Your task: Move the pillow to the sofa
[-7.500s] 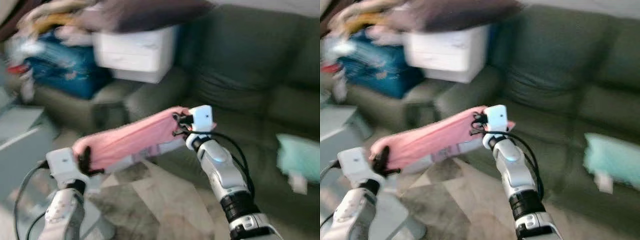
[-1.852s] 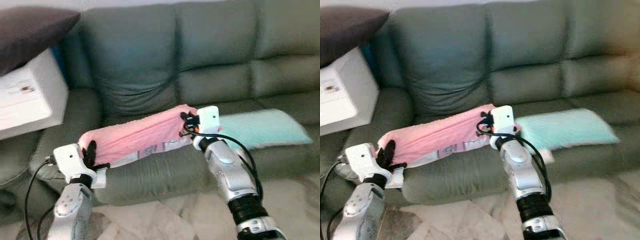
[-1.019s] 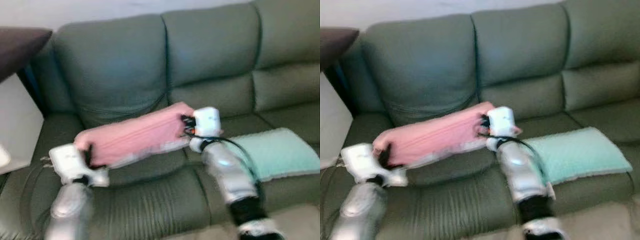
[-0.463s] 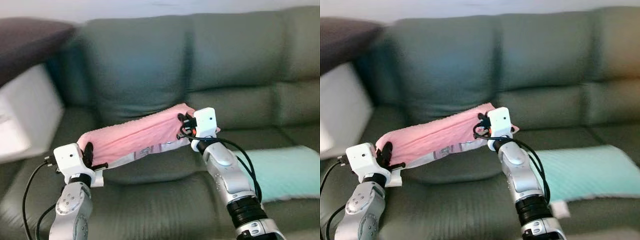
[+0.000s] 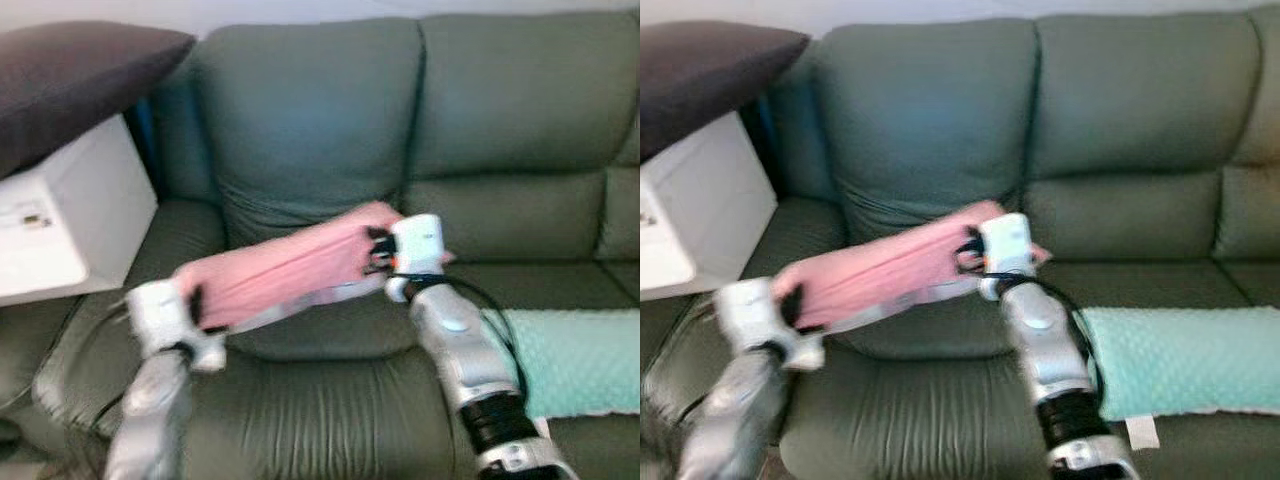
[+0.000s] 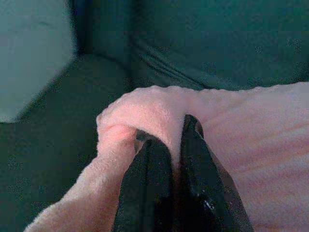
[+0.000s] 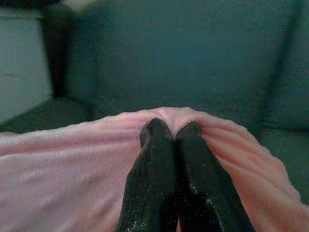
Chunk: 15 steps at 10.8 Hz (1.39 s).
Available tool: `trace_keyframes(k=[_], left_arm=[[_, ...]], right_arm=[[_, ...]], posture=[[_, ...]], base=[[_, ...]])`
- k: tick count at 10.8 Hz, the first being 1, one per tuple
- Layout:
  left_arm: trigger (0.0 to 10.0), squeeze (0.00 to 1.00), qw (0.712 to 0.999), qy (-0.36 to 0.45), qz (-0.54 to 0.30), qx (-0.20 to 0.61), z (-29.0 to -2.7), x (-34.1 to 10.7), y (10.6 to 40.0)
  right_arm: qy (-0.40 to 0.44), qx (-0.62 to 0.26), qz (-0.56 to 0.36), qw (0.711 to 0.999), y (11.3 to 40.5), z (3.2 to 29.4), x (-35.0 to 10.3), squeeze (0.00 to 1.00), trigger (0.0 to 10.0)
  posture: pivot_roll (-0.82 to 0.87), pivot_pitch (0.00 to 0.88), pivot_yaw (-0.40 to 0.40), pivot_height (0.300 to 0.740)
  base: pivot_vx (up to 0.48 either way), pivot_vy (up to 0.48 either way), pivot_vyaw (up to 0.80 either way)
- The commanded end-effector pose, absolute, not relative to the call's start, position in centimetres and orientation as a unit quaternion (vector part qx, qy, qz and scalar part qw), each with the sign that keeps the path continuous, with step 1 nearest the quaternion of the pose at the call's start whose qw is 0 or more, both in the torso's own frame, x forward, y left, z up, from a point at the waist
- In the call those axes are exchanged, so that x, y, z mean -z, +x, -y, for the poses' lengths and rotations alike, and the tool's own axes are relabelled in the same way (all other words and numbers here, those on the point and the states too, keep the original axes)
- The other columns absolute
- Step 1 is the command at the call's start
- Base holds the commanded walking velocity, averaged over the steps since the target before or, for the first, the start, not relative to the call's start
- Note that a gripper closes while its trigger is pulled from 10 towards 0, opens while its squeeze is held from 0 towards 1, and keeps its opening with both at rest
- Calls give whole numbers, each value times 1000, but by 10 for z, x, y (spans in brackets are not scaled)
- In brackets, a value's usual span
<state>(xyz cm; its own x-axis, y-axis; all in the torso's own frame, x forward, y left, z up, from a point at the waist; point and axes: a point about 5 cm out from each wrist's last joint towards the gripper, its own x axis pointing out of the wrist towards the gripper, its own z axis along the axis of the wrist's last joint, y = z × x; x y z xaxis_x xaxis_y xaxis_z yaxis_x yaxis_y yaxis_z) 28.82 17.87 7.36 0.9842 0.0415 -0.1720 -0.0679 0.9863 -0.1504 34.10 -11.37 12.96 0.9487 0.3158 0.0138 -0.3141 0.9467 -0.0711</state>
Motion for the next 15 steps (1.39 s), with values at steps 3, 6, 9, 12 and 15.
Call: trace_keyframes(k=[3, 6, 9, 12, 15], left_arm=[[10000, 0, 993, -56, -106, 16, -174, -61, 307], [10000, 0, 987, -59, -143, 33, -171, -37, 307], [10000, 0, 984, -99, -146, 35, -163, -25, 304], [10000, 0, 977, -140, -162, 22, -153, -21, 309], [10000, 0, 979, -141, -148, -12, -164, -28, 319]], right_arm=[[-19, -111, -21, 993, 334, 135, -118, 0, 10000], [-13, -117, -108, 987, 300, 142, -78, 0, 10000], [-13, -102, -159, 982, 283, 156, -55, 0, 10000], [-32, -74, -148, 986, 301, 169, -63, 0, 10000], [-74, -99, -98, 988, 318, 162, -77, 0, 10000]], posture=[[-219, 65, 85, 740], [-253, 166, 117, 740], [-259, 259, 131, 740], [-270, 340, 127, 740], [-312, 371, 120, 740]], base=[[0, 0, 0], [0, 0, 0], [0, 0, 0], [0, 0, 0], [0, 0, 0]])
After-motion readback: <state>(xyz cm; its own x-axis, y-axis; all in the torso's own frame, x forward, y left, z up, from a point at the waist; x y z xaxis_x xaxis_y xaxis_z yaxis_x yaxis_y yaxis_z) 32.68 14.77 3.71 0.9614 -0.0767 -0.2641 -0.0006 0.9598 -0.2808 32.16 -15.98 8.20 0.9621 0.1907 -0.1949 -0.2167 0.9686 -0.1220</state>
